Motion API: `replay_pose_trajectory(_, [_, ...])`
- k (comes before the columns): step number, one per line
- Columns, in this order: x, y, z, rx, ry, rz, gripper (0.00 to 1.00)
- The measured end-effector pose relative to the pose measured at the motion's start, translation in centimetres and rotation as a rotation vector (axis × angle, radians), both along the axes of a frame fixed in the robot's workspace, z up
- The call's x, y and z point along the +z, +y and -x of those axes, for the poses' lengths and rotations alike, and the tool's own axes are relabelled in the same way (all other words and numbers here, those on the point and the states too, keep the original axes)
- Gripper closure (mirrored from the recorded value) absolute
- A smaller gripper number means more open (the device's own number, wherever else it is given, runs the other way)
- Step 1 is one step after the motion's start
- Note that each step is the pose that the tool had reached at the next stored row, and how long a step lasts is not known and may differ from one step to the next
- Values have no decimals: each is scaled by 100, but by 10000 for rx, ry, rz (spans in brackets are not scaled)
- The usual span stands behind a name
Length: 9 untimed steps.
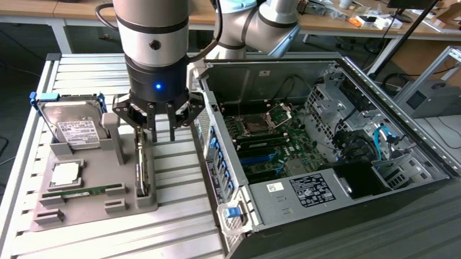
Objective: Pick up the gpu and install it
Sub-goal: 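Pick up the gpu and move the gpu toward the slot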
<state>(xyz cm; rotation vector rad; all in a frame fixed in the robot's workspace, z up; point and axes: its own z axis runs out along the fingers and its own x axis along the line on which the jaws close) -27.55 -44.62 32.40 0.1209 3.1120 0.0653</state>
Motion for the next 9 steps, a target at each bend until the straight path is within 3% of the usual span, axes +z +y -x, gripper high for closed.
replay_pose_trajectory(9, [-17,0,0,0,0,1,64])
